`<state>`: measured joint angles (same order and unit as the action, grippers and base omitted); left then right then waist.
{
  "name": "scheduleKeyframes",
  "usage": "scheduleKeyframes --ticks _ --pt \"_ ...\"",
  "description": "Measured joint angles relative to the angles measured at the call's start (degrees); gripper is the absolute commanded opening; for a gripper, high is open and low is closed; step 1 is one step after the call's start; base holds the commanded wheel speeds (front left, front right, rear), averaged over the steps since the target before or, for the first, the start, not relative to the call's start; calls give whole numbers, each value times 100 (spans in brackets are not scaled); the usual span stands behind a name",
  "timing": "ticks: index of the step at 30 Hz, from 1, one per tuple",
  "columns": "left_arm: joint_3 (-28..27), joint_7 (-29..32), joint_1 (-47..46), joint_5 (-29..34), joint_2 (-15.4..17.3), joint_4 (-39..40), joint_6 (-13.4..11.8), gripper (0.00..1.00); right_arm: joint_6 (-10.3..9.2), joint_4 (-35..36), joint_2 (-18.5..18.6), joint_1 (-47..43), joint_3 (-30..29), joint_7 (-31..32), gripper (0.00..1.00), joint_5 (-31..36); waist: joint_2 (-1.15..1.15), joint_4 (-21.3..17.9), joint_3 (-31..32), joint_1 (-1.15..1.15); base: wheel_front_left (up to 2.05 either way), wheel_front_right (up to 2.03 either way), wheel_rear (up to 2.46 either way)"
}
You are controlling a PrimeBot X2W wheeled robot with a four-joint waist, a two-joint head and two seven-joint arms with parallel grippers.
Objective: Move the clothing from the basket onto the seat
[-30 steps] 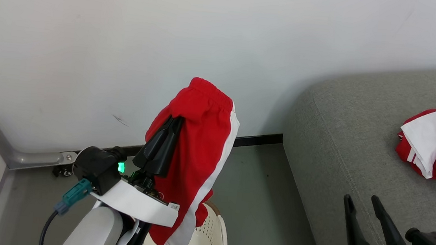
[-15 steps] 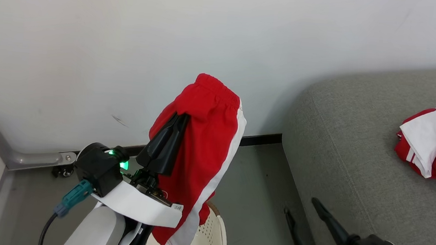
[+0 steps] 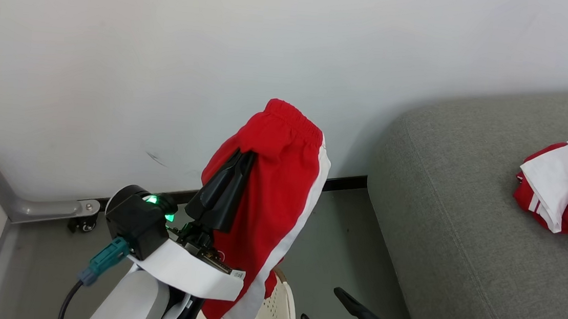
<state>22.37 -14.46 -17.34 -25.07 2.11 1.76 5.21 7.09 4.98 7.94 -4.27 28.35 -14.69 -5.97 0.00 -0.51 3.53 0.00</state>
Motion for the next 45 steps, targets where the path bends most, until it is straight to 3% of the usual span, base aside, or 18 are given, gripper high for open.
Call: scheduleKeyframes --ticks 8,17,25,45 --pt "143 0 -96 -16 1 -2 0 0 0 160 90 375 428 0 100 343 0 2 19 0 0 0 0" --pt "372 0 -194 -99 1 -1 2 0 0 124 -67 707 848 0 100 359 0 55 35 0 0 0 0" --pt "485 0 -249 -115 3 16 2 0 0 -181 -271 744 302 0 100 559 0 103 78 0 0 0 0" --pt "1048 0 -338 -279 14 201 -2 0 0 -818 -410 923 -134 0 100 668 0 275 94 0 0 0 0"
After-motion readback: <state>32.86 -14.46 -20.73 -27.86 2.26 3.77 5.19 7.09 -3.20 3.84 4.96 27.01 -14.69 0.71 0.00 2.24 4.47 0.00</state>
